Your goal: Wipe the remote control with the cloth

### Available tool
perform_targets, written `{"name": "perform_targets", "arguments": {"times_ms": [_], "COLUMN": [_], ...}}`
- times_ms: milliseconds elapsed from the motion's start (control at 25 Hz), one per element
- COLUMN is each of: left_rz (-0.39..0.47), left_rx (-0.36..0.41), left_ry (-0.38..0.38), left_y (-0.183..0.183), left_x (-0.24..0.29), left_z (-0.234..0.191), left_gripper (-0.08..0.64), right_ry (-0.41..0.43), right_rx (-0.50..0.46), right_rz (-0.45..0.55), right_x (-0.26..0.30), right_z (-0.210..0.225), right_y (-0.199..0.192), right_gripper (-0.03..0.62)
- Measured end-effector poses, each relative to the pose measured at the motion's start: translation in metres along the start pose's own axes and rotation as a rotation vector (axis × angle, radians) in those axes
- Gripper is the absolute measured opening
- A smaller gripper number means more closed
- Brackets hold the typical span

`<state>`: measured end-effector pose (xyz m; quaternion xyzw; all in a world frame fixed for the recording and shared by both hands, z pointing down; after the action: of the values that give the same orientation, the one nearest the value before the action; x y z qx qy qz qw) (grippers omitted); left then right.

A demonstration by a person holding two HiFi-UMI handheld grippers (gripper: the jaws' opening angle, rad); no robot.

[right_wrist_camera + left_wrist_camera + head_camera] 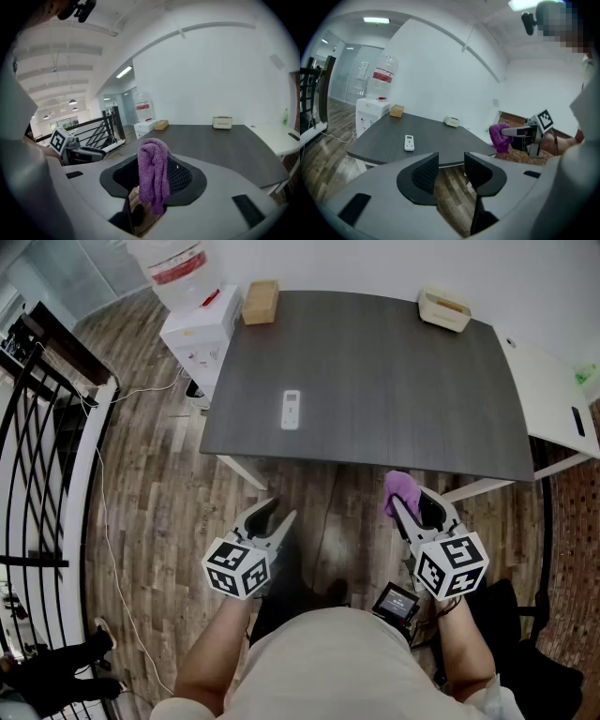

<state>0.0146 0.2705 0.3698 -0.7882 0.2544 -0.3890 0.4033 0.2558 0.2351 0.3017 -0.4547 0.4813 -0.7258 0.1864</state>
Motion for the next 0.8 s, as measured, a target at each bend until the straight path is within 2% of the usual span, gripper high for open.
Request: {"name": "perform_targets", "arguments": {"times_ms": [200,400,600,800], "left_rz": [-0.085,-0.212,-0.329,-0.389], "left_rx": [0.063,0.082,0.122,0.16], "left_ry": [0.036,0.018,-0.018,-0.018], "left_y": [0.02,0.034,0.032,0.031], "left_x": [0.051,0.106,0.153,0.189], "left_z": [-0.07,-0.132,-0.17,-0.188], "left_gripper": [0.153,0.163,0.219,0.224], "right_ry": [-0.003,-0.016,-0.015,0.027], "right_rx": [-0.101,-0.193,-0.324,-0.442], "right_rz": [-0.06,-0.155,-0.257,-0.331], "right_x": [0.079,0.161,0.237,0.301], "right_z": [-0.003,-0.009,-0.019,-0.032], "right_y": [0.017,0.039,0.047,0.054], "right_gripper": [0.158,0.16,0.16,0.16]}}
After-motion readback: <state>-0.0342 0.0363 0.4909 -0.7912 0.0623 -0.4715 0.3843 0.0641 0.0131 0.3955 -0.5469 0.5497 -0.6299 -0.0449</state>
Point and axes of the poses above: the fingertips, and each gripper's own axes: x forward along the fingers, z to its right, y out of its top, the point moved 3 cm from there along -x, backward along the fingers, and after that the axes turned 3 degrees about -z, right-handed, at the moved point
